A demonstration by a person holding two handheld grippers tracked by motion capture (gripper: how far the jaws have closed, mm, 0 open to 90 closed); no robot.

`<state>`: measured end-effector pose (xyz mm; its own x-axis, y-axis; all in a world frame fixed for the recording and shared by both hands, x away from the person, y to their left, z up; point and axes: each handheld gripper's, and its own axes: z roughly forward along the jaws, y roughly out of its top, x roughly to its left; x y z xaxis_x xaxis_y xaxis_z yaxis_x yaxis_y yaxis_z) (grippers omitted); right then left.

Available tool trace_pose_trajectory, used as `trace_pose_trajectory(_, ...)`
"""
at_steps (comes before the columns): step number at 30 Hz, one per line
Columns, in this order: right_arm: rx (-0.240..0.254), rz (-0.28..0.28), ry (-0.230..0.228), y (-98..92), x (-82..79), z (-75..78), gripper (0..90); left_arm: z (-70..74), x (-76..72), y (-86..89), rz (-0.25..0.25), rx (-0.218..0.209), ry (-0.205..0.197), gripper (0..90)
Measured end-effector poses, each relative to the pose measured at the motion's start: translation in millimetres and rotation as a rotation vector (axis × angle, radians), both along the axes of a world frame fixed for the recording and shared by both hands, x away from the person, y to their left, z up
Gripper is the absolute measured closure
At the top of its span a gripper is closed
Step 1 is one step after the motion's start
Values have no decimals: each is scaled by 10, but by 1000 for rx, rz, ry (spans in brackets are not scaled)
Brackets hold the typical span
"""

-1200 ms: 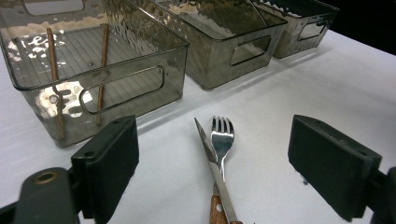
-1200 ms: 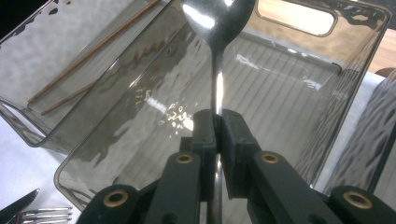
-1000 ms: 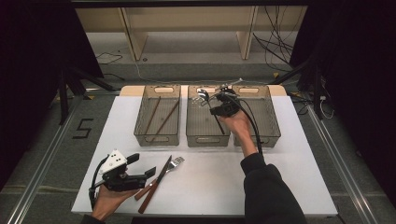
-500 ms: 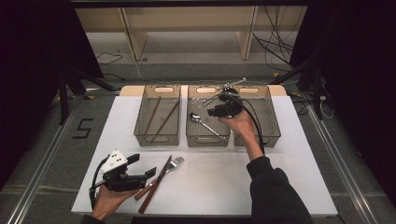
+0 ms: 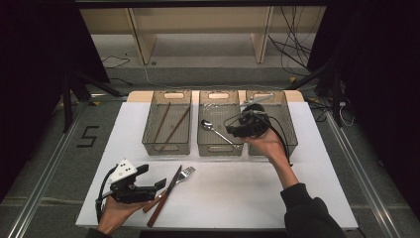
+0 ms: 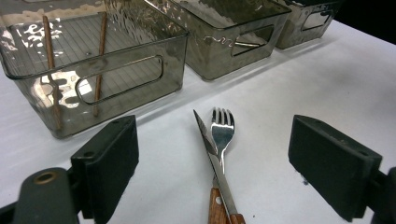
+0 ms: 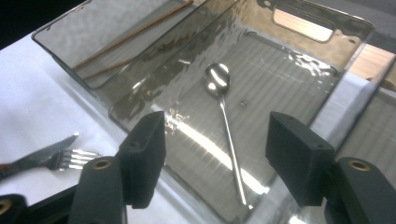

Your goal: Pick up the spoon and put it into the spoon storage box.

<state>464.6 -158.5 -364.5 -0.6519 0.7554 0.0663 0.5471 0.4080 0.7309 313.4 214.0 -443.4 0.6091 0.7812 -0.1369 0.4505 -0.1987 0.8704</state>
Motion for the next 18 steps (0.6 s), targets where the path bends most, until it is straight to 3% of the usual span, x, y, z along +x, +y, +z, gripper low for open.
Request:
trace_pose_trajectory(10, 19, 1, -36, -187, -293, -44, 344, -5, 18, -23, 0, 25, 43, 157)
trace_pose_trajectory(11, 20, 0, -38, -205, -321, -54, 339, -7, 23, -33, -4, 40, 64, 157)
trace_pose_trajectory(18, 43, 1, -52, -316, -526, -122, 325, 12, 17, -98, -10, 92, 102, 157)
